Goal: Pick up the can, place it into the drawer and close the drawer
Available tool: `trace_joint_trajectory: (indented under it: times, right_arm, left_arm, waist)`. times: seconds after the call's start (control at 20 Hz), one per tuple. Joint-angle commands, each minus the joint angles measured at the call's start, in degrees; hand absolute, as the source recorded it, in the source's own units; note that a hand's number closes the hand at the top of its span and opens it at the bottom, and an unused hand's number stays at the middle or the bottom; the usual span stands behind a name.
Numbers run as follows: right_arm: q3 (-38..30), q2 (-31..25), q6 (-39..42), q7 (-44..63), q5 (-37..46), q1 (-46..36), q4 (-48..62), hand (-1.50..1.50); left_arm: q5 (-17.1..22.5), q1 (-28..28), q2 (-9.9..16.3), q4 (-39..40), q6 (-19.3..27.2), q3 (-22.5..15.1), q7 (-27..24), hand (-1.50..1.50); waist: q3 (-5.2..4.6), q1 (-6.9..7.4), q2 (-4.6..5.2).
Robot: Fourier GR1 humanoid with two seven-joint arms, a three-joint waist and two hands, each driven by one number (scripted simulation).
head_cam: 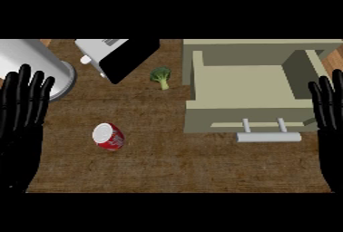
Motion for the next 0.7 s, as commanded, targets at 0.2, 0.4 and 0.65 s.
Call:
trace_joint_trajectory:
  times: [0.2, 0.4, 0.65]
  right_arm:
    - [-0.41, 0.22, 2.51, -3.71, -1.86, 2.76, 0.17, -1.5]
    - [-2.2, 1.56, -2.8, 7.89, -0.3, 4.31, 3.35, -1.5]
    - [-2.75, 0.44, -1.91, 10.95, -1.25, 4.5, 0.96, -1.5]
  left_arm:
    - [9.36, 9.22, 3.29, -3.37, -8.33, 6.44, -3.23, -1.5]
    - [5.47, 13.62, -1.41, -0.12, 0.64, 3.69, 11.66, -1.5]
    - [7.54, 15.32, -0.63, -3.53, 0.08, 6.27, 15.5, -1.5]
  waist:
    - [-0.26, 0.67, -1.3]
    - [-0.21, 0.94, -1.23]
    - [-0.25, 0.53, -1.29]
